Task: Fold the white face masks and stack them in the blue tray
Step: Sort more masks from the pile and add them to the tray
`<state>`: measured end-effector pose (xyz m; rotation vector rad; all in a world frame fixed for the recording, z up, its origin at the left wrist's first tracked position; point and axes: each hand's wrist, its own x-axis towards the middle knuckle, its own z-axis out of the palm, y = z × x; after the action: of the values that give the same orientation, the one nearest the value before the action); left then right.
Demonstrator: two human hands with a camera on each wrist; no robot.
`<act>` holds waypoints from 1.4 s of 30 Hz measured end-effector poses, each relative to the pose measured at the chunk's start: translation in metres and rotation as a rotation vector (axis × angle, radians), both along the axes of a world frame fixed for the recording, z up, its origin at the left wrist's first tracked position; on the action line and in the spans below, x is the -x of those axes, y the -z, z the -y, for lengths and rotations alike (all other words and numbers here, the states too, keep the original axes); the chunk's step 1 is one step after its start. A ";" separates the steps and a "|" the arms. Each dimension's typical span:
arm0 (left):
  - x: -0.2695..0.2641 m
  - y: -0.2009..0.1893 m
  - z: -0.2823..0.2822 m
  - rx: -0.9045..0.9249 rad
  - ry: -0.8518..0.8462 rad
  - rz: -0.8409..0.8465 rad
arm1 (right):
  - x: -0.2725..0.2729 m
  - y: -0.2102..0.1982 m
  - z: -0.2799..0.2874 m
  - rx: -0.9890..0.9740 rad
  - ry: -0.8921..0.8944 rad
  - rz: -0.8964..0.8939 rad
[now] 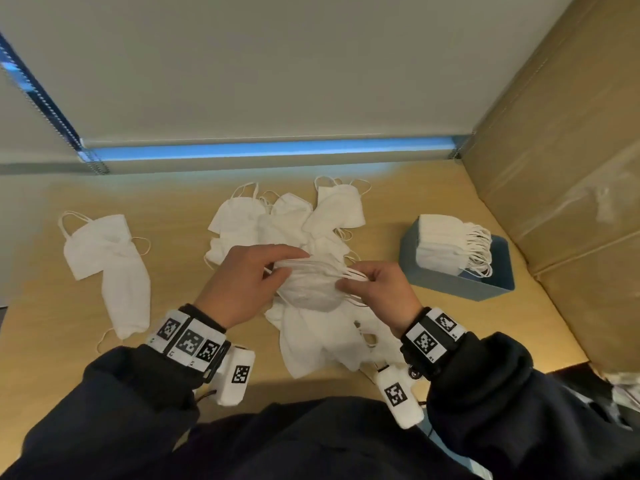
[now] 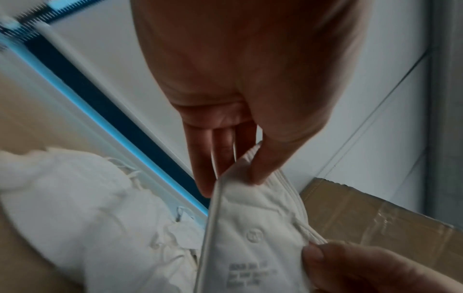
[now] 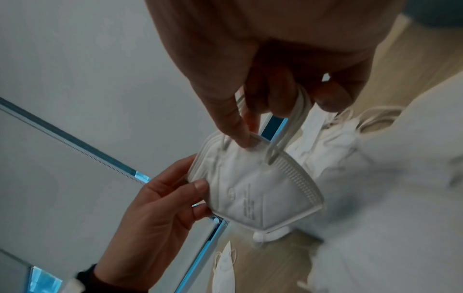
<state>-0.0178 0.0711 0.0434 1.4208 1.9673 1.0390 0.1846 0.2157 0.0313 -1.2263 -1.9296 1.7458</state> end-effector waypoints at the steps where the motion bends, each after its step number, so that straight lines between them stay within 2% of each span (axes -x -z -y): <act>1: -0.005 -0.001 -0.011 -0.007 0.012 -0.027 | -0.011 -0.003 -0.008 0.004 0.032 0.003; 4: -0.019 -0.007 -0.048 -0.061 -0.011 -0.095 | -0.053 -0.023 -0.045 -0.051 0.159 -0.044; 7: -0.034 -0.023 -0.093 -0.161 -0.069 -0.078 | -0.101 -0.054 -0.096 -0.131 0.280 -0.137; 10: -0.069 -0.034 -0.144 -0.237 -0.016 -0.085 | -0.136 -0.071 -0.138 -0.204 0.308 -0.136; 13: -0.116 -0.026 -0.192 -0.231 0.088 -0.110 | -0.159 -0.059 -0.171 -0.240 0.307 -0.057; 16: -0.148 0.001 -0.222 -0.146 0.156 -0.137 | -0.179 -0.032 -0.193 -0.302 0.358 0.065; 21: -0.163 0.042 -0.239 0.050 0.322 -0.352 | -0.193 0.005 -0.203 -0.389 0.239 0.296; 23: -0.163 0.054 -0.241 0.108 0.361 -0.466 | -0.191 0.010 -0.205 -0.463 0.186 0.368; 25: -0.162 0.060 -0.241 0.052 0.347 -0.540 | -0.188 0.011 -0.210 -0.508 0.156 0.405; 29: -0.158 0.067 -0.237 -0.070 0.180 -0.524 | -0.182 0.009 -0.220 -0.529 0.158 0.396; 31: -0.155 0.064 -0.232 -0.081 0.094 -0.473 | -0.176 0.005 -0.222 -0.509 0.208 0.336; 35: -0.150 0.056 -0.202 -0.112 -0.044 -0.232 | -0.152 -0.008 -0.210 -0.506 0.294 0.140; 38: -0.124 0.057 -0.162 -0.105 -0.147 -0.123 | -0.118 -0.019 -0.181 -0.411 0.230 -0.044; 42: -0.052 0.066 -0.095 -0.026 -0.308 -0.175 | -0.068 -0.018 -0.129 -0.264 0.025 -0.152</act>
<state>0.0338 0.1656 -0.0223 1.2855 2.3631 1.1049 0.2524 0.3450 0.0488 -0.9909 -1.9691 1.4687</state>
